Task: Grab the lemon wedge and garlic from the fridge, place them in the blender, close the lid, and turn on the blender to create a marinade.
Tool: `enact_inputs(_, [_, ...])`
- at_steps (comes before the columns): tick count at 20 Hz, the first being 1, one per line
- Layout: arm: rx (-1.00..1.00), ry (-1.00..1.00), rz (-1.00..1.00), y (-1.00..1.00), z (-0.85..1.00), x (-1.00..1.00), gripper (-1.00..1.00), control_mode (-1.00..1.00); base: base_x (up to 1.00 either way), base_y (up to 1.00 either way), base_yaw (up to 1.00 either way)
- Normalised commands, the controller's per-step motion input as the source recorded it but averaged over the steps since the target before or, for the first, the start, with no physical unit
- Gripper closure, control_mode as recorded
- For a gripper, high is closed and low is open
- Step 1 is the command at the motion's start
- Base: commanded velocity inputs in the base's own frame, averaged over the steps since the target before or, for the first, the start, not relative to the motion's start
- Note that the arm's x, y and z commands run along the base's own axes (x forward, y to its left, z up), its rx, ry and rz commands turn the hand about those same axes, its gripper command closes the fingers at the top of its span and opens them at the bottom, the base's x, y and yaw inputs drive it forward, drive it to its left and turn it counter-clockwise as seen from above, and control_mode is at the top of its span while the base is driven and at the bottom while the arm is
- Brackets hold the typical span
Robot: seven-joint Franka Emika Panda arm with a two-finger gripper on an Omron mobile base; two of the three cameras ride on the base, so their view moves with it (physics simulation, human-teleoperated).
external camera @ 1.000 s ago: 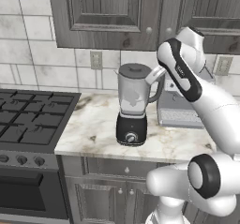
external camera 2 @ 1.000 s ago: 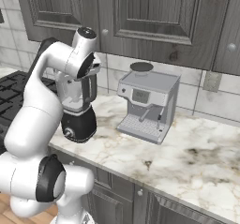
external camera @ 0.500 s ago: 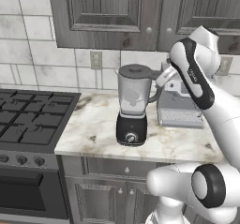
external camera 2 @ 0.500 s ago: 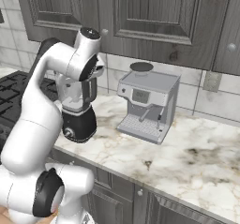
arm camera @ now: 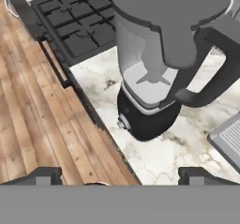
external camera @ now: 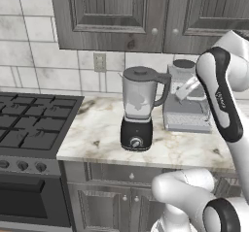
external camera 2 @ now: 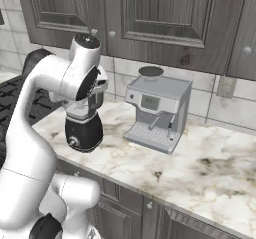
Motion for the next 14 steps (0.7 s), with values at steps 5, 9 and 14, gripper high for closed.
enact_inputs(5, [-0.01,-0.04,-0.19,0.28,-0.08,-0.42,-1.00,-1.00,0.00,0.00,0.00])
enact_inputs(9, [-0.03,0.00,-0.29,0.43,-0.26,-0.02,-1.00,-1.00,0.00,0.00,0.00])
enact_inputs(14, [-0.06,0.00,-0.32,0.50,-0.38,0.00,-1.00,-1.00,0.00,0.00,0.00])
